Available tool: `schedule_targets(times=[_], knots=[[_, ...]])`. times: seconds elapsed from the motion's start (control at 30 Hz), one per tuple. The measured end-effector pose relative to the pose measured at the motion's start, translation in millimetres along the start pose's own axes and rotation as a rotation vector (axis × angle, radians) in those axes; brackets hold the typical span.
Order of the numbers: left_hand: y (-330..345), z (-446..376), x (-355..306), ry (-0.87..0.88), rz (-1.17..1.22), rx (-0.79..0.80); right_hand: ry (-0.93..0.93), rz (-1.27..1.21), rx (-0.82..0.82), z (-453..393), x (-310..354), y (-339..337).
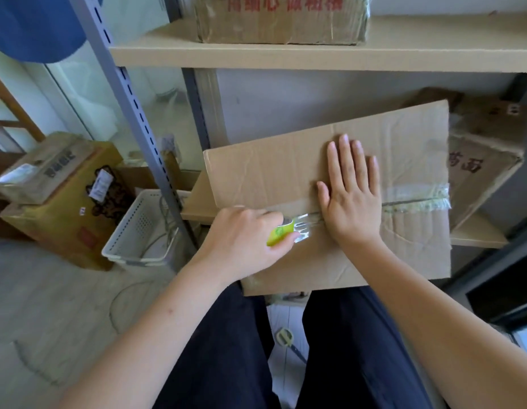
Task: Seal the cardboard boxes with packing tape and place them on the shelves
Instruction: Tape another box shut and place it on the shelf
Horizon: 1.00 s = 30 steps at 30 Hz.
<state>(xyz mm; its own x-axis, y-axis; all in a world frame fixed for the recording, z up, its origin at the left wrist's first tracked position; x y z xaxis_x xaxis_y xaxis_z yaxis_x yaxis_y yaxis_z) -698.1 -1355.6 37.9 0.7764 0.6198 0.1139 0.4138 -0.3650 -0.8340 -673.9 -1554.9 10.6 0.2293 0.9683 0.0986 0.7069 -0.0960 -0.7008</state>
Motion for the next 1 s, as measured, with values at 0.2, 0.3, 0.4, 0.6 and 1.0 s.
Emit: schedule_targets(times=[0.2, 0.3, 0.4, 0.6, 1.0], knots=[[-24, 28, 41, 0.007, -0.196, 0.017, 0.033, -0.006, 0.013, -4, 5, 1], [-19, 37, 47, -0.150, -0.286, 0.016, 0.042, 0.006, 0.062, -6, 16, -1], [-18, 36, 51, -0.242, -0.303, 0.004, 0.120, -0.034, 0.101, -10, 40, -2], [-18, 34, 48, -0.171, -0.228, 0.072, 0.032, 0.015, 0.147, -8, 57, 23], [38, 68, 120, -0.473, 0.007, 0.314, 0.035, 0.007, 0.180, -10, 57, 24]])
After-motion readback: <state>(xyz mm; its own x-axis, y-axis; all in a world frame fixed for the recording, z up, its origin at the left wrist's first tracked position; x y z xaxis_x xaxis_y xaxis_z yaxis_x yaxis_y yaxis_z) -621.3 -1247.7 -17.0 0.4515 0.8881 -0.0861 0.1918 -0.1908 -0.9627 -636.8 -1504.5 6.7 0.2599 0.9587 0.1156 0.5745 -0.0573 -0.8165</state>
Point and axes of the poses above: each hand's wrist, its own z-axis away from the middle knuckle, its own y-axis out of the palm, x = y × z, the point moved 5 cm from there along -z, towards the middle knuckle, and after that the axes turned 10 degrees about y, right-handed, at the moved point
